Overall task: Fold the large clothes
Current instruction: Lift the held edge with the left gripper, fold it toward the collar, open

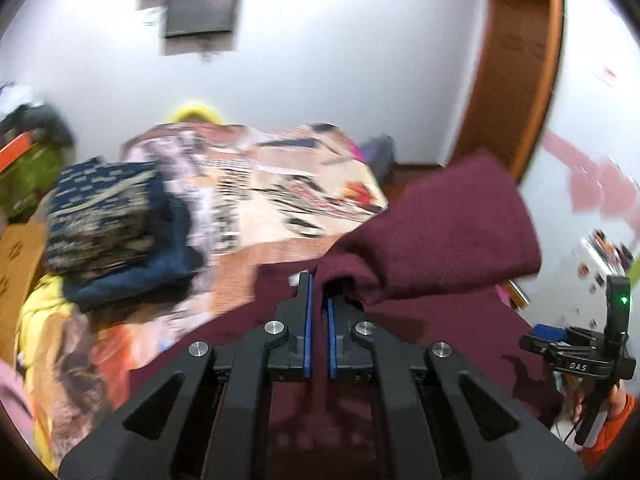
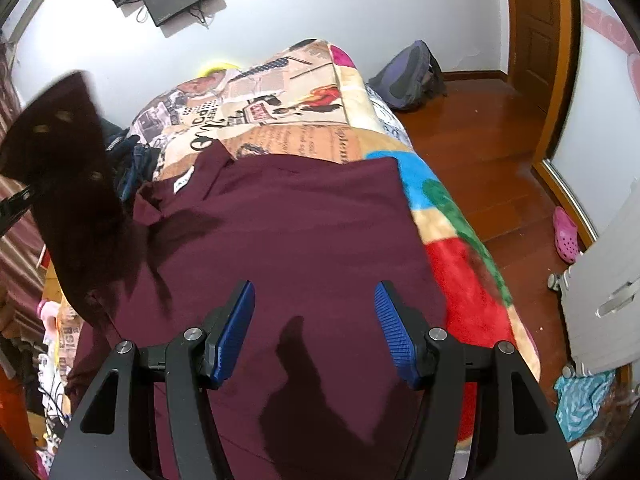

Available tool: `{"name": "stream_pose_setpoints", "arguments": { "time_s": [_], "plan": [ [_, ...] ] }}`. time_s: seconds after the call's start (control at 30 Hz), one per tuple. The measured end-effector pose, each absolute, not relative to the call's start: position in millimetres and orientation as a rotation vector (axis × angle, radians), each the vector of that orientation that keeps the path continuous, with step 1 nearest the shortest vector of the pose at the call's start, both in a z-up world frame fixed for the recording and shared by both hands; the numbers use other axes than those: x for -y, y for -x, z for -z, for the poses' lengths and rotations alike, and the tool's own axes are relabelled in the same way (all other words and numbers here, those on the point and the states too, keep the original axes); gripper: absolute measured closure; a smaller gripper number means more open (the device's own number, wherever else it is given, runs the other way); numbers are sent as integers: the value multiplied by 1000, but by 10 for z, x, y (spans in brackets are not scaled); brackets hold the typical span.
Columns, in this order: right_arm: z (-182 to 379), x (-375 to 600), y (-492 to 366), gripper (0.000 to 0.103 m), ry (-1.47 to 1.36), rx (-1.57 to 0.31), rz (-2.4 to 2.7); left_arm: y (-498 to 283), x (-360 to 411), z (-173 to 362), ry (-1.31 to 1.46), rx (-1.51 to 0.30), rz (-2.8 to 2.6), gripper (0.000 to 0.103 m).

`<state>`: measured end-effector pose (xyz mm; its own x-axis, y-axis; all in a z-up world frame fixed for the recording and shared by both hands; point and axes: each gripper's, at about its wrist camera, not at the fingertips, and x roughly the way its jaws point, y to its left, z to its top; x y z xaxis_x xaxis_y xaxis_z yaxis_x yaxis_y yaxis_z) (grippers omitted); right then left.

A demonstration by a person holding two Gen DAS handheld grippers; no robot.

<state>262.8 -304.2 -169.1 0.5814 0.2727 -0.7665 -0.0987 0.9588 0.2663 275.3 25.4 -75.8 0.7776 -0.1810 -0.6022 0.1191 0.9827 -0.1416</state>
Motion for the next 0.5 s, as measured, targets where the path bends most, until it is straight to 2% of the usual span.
{"name": "stream_pose_setpoints", "arguments": {
  "time_s": [0.27, 0.47, 0.5],
  "plan": [
    [1757, 2816, -2682, 45, -205, -949, -243, -2387, -1169, 1196, 276, -735, -13, 99],
    [1809, 2734, -2665, 45, -201, -977, -236, -2264, -1585, 2087, 450, -986, -32, 95],
    [1815, 2730, -2657, 45, -204, -981, -235, -2231, -1623, 2254, 486, -1024, -23, 90]
  ]
}}
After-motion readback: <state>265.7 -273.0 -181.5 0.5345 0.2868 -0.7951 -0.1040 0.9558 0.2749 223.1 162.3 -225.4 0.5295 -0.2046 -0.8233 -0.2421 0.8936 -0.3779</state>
